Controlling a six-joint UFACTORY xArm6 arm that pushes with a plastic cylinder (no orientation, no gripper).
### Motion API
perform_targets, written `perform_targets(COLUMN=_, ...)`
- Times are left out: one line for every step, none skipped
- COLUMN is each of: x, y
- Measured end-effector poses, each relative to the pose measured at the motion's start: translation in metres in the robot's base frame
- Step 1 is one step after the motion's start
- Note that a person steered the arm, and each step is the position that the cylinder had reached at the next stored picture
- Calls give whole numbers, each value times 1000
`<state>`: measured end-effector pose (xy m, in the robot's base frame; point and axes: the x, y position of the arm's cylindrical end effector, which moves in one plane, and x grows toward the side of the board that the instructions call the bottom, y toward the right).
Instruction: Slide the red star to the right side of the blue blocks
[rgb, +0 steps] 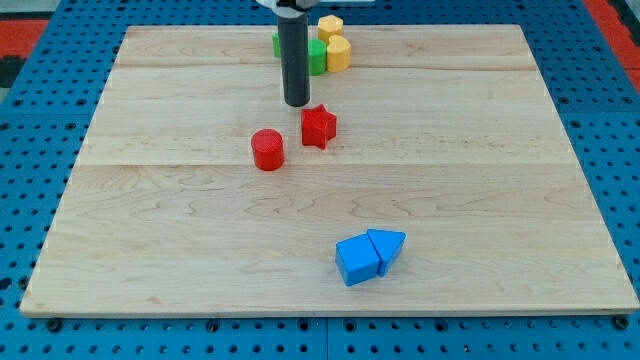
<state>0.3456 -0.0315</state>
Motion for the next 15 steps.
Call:
perform_targets(x=0, y=0)
perform_targets(x=0, y=0)
perform_targets(x=0, y=0)
perform_targets(x=0, y=1)
perform_targets(x=0, y=1)
perform_targets(x=0, y=1)
perform_targets(x=0, y=1)
perform_targets(x=0, y=1)
perform_targets(x=9, y=9)
perform_targets(x=34, y=18)
perform_targets(x=63, y=45)
perform_targets(x=85, y=122)
perform_targets(x=103, y=165)
perform_targets(x=54, y=130)
perform_targets(x=59, y=58)
